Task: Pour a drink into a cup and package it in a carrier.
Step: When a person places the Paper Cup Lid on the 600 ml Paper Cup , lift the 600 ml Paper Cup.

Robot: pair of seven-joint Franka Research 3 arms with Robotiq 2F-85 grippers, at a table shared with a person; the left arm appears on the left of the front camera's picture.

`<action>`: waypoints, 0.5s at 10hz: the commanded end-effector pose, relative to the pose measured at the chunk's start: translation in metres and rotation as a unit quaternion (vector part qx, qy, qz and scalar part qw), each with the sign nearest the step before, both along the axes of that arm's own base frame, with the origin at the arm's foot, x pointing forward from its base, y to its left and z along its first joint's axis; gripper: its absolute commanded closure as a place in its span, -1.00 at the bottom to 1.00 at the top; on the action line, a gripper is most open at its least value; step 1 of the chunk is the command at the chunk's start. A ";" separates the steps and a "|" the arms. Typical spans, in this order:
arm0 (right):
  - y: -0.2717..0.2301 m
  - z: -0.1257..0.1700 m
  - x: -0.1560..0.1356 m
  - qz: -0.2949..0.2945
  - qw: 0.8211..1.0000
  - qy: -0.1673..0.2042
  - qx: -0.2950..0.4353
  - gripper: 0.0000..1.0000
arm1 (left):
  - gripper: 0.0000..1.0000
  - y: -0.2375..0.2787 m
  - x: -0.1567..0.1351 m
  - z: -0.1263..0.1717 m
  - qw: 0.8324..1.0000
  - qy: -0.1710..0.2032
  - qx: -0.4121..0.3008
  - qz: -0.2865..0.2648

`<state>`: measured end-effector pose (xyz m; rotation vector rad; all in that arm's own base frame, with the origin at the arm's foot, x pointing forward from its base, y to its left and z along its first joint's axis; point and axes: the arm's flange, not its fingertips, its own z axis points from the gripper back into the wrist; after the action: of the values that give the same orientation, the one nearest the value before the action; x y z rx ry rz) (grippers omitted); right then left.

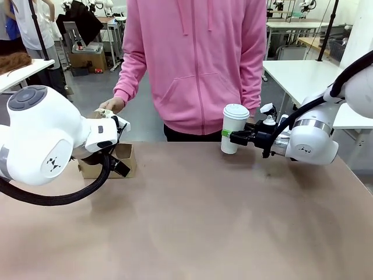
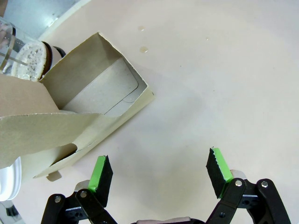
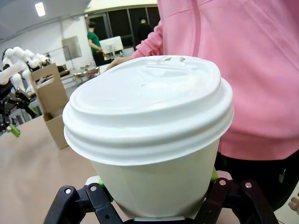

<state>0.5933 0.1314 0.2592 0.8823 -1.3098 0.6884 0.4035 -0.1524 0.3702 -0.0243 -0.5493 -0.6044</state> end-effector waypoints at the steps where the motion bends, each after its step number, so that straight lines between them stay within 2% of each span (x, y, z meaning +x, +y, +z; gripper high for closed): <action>1: 0.003 0.006 0.001 -0.002 1.000 -0.003 -0.002 -0.60 | -1.00 0.000 0.000 0.000 1.000 0.000 -0.001 0.000; 5: 0.003 0.006 0.001 -0.002 1.000 -0.003 -0.002 -0.60 | -1.00 0.000 0.000 0.000 1.000 0.000 -0.001 0.000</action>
<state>0.5933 0.1314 0.2592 0.8824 -1.3098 0.6884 0.4035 -0.1524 0.3702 -0.0243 -0.5493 -0.6044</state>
